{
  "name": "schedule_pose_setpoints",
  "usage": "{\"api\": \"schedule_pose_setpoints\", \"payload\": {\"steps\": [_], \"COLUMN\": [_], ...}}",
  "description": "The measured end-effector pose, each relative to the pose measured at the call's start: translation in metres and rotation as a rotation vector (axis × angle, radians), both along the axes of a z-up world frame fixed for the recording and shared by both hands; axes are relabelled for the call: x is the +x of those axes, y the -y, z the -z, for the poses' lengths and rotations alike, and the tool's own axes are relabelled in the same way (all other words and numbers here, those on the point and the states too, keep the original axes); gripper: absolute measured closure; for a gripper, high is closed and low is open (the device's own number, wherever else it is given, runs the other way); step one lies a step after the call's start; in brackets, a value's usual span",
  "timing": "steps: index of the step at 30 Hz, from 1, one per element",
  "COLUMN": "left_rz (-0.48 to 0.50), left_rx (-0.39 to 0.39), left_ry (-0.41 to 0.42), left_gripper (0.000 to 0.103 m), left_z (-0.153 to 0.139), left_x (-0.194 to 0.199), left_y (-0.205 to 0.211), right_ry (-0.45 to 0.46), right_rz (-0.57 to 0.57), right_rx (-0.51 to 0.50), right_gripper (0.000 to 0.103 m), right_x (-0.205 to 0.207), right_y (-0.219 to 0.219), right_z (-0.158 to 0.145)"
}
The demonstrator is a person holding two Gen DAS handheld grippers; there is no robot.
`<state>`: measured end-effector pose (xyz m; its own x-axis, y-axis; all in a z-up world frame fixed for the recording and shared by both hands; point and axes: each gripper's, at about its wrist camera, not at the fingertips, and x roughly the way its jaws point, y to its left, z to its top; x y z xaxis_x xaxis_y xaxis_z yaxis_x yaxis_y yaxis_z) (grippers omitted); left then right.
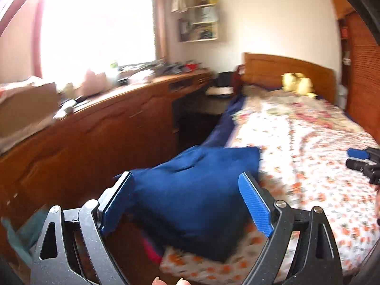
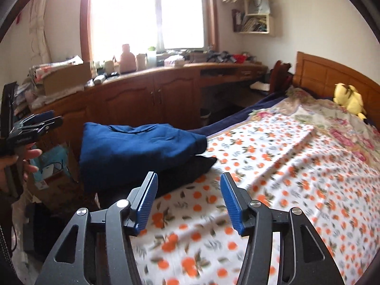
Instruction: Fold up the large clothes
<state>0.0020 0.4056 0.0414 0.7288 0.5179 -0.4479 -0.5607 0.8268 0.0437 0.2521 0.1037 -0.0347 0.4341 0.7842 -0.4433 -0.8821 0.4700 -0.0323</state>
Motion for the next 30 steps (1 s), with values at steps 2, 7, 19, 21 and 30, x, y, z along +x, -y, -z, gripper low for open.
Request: {"api": "schedule_pose_setpoints", "payload": {"steps": [2, 7, 19, 21, 30], "left_rz": [0.051, 0.165, 0.416, 0.456, 0.578], "left_rx": [-0.004, 0.015, -0.029, -0.027, -0.055], "left_ry": [0.022, 0.073, 0.082, 0.088, 0.083], "left_gripper": [0.013, 0.013, 0.013, 0.013, 0.013], "left_z": [-0.012, -0.028, -0.005, -0.003, -0.013], "left_x": [0.015, 0.051, 0.096, 0.097, 0.081], "left_y": [0.02, 0.082, 0.242, 0.27, 0.355], "right_ry": [0.016, 0.037, 0.036, 0.03, 0.031], "right_rz": [0.023, 0.093, 0.378, 0.418, 0.562], "right_rx": [0.017, 0.069, 0.098, 0.11, 0.19], "right_gripper": [0.044, 0.038, 0.03, 0.03, 0.03], "right_x": [-0.007, -0.021, -0.071, -0.086, -0.154], "right_y": [0.026, 0.087, 0.217, 0.233, 0.287], "right_z": [-0.007, -0.019, 0.002, 0.003, -0.011]}}
